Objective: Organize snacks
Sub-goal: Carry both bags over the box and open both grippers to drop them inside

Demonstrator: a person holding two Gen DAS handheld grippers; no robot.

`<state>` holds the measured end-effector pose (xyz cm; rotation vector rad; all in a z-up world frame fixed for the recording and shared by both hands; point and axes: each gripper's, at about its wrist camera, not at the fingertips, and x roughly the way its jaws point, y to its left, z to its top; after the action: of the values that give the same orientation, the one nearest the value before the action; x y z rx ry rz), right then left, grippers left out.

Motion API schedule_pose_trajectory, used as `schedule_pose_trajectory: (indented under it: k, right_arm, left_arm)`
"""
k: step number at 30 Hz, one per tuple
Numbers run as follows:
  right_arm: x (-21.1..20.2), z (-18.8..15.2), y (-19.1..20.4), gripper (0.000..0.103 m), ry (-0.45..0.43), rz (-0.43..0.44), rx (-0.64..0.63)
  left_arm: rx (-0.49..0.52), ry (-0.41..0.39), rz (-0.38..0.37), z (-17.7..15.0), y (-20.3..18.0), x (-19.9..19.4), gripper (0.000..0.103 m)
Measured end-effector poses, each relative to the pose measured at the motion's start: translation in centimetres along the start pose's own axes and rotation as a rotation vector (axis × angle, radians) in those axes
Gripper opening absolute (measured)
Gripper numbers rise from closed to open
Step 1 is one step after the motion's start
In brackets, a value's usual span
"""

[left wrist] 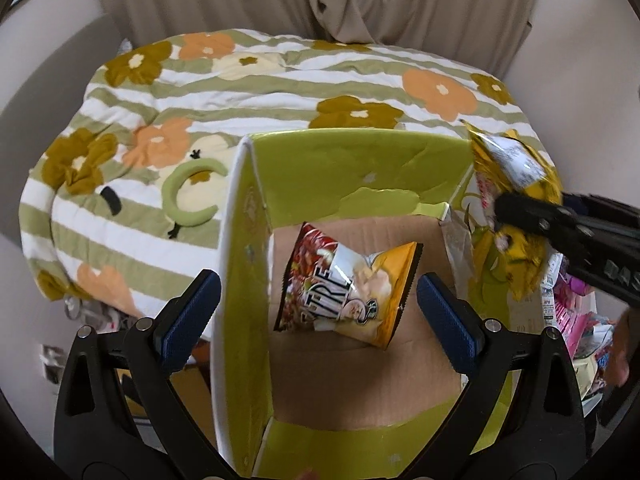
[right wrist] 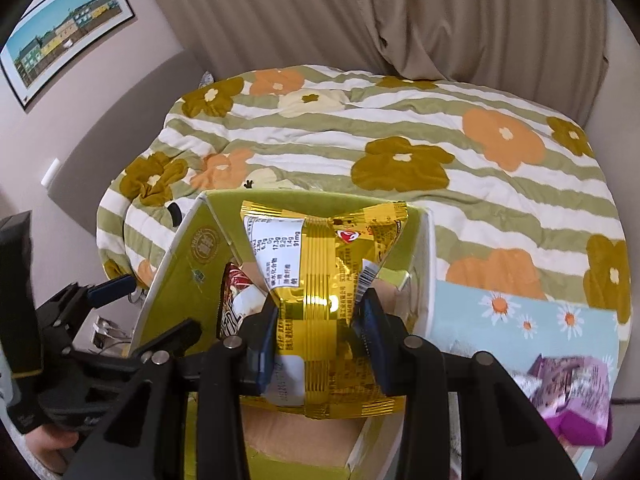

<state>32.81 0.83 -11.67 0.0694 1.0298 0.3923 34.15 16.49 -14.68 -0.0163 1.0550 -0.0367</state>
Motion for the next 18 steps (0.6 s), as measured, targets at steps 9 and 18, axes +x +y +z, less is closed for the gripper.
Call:
schedule_pose_trajectory:
  k: [9, 18]
  right_arm:
    - [3.8, 0.9, 0.6, 0.073, 0.057, 0.011, -0.037]
    - [2.8, -0.2, 1.0, 0.102, 0.002, 0.008, -0.059]
  left_arm:
    - [-0.029, 0.016, 0.034, -1.2, 1.2, 0.0, 0.098]
    - [-0.038, 0.028, 0.045, -2.7, 1.6, -0.4, 0.098]
